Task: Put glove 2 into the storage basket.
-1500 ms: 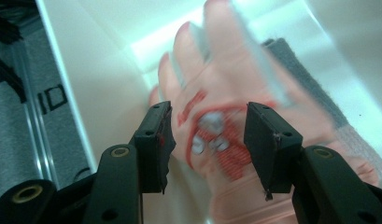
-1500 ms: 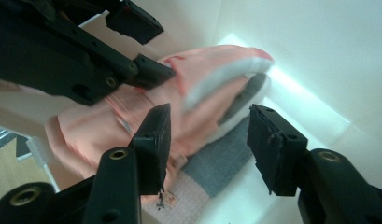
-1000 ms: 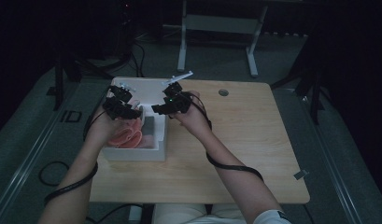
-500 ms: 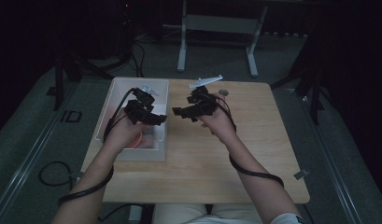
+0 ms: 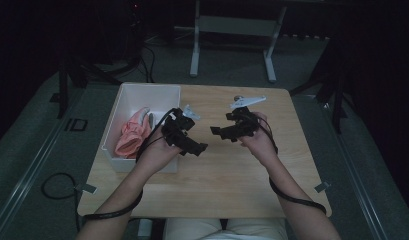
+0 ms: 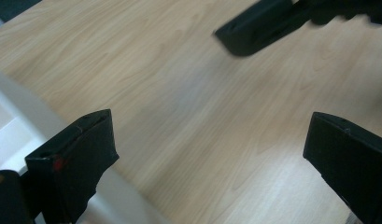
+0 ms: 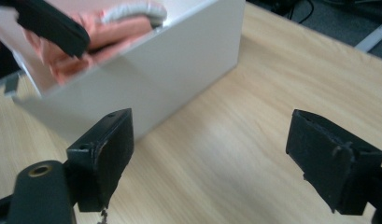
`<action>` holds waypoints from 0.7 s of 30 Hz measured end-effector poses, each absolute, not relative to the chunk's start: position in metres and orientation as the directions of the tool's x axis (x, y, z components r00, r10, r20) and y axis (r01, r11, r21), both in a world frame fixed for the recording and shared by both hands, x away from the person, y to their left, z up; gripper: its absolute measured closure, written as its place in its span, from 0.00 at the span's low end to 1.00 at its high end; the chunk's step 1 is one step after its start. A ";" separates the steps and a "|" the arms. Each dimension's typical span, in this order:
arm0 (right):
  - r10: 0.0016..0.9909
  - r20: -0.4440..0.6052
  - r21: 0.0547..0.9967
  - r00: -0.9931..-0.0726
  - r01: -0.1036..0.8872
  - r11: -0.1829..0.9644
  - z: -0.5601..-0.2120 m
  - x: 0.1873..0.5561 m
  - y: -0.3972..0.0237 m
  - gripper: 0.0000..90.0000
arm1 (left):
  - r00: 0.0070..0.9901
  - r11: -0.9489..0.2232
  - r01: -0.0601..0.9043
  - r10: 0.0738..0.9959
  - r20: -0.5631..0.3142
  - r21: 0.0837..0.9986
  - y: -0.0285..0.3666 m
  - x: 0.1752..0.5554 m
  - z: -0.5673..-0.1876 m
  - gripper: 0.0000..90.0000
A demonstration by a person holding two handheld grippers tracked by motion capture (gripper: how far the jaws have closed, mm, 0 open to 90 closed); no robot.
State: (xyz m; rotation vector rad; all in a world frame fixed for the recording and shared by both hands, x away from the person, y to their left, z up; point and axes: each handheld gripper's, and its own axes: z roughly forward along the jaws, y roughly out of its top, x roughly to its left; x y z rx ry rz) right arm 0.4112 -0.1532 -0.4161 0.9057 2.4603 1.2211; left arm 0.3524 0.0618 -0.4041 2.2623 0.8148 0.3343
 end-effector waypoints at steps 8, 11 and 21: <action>0.615 0.050 0.771 -0.787 0.422 0.477 -0.446 0.402 -0.172 0.16 | 0.831 -0.588 0.396 0.557 -0.002 0.705 0.034 0.341 -0.425 0.02; 0.612 0.054 0.774 -0.789 0.421 0.474 -0.455 0.400 -0.179 0.16 | 0.848 -0.591 0.387 0.529 -0.022 0.708 0.027 0.339 -0.434 0.02; 0.604 0.045 0.759 -0.796 0.421 0.497 -0.483 0.393 -0.193 0.16 | 0.883 -0.615 0.345 0.470 -0.023 0.709 0.010 0.329 -0.458 0.02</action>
